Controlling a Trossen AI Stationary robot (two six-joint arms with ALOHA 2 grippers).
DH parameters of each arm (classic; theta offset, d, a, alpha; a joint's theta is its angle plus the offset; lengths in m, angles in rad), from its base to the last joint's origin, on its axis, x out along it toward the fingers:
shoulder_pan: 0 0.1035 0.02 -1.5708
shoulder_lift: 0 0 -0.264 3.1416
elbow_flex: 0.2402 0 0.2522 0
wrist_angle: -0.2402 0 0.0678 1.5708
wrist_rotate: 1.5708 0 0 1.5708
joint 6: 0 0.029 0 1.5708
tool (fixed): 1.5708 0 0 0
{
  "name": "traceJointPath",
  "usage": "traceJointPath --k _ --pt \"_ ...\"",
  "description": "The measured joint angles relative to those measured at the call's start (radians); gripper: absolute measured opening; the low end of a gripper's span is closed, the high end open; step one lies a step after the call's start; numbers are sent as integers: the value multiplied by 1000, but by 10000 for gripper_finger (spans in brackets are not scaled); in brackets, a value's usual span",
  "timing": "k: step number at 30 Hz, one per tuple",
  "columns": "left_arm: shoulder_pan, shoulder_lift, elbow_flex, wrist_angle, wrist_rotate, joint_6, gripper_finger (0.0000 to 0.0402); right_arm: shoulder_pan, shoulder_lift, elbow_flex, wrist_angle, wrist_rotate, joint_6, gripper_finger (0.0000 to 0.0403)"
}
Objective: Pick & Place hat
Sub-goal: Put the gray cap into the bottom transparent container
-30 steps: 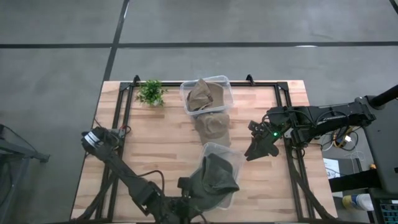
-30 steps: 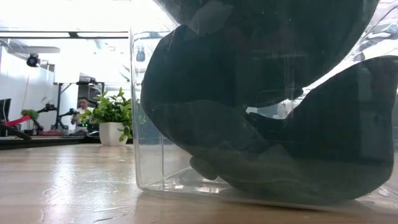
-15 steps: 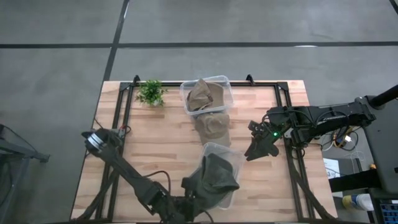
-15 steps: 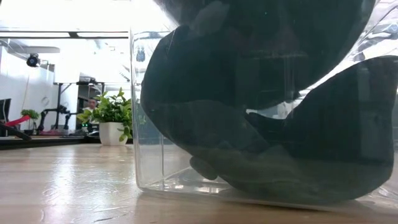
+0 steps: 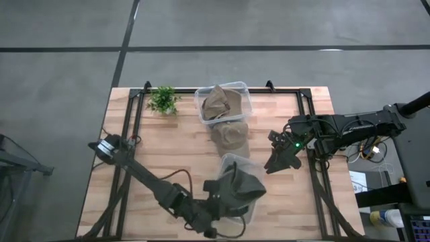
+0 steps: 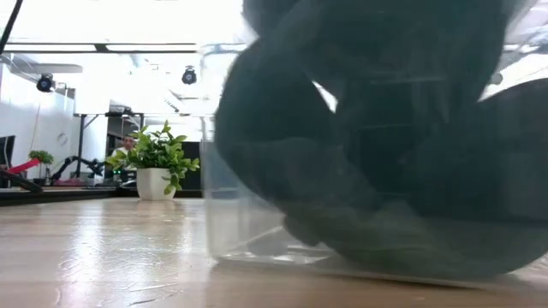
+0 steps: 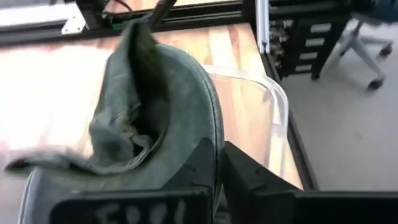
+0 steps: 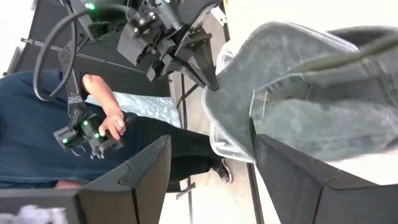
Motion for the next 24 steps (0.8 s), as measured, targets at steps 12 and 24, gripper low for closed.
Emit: traceJointPath --k 12,24 --pt "108 -3 1 -12 540 -315 60 0 0 0 0 0 0 228" --pt "118 -58 78 -27 598 -185 82 0 0 0 0 0 1 228"
